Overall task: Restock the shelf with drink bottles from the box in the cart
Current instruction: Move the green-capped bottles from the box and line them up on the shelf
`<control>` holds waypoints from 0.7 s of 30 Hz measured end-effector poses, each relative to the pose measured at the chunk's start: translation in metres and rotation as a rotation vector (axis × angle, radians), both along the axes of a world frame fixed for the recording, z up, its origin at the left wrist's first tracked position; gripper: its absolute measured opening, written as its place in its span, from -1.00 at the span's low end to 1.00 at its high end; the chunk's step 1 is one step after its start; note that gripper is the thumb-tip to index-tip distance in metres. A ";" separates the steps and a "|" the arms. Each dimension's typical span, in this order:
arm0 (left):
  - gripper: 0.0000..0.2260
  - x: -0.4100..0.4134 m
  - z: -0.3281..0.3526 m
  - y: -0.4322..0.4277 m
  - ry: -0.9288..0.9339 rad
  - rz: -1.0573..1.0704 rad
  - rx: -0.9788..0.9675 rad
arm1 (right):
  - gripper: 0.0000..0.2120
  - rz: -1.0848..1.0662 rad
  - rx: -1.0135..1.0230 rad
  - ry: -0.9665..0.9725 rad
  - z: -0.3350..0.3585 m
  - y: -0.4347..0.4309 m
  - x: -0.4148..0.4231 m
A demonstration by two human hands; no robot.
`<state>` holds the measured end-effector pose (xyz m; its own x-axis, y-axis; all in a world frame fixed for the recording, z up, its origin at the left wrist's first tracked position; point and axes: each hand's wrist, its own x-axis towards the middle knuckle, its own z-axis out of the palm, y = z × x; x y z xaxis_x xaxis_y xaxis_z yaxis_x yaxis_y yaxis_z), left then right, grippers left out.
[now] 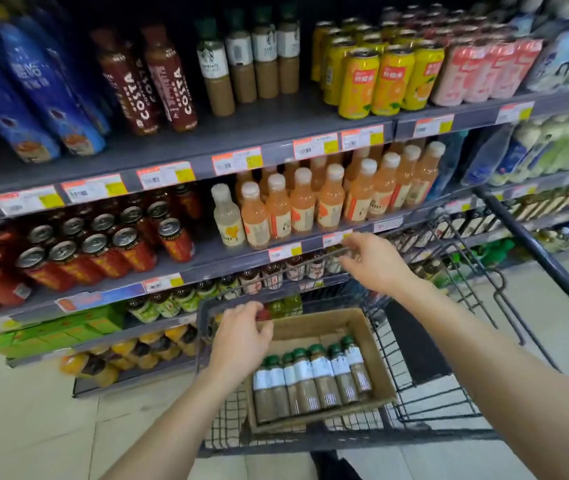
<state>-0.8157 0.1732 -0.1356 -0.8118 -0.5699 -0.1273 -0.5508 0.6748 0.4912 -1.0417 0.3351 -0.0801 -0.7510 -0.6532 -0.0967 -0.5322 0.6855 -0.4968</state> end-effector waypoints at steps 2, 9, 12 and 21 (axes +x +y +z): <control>-0.60 0.012 -0.025 0.021 -0.107 0.002 0.047 | -0.58 -0.032 0.087 -0.101 -0.035 0.025 0.015; -0.76 0.042 -0.100 0.082 -0.336 0.126 0.186 | -0.77 -0.091 0.399 -0.367 -0.158 0.066 0.046; -0.75 0.034 -0.140 0.098 -0.376 0.172 0.206 | -0.75 -0.076 0.478 -0.430 -0.221 0.070 0.049; -0.80 -0.033 -0.276 0.112 -0.537 0.423 0.377 | -0.63 -0.108 0.504 -0.614 -0.363 0.042 0.066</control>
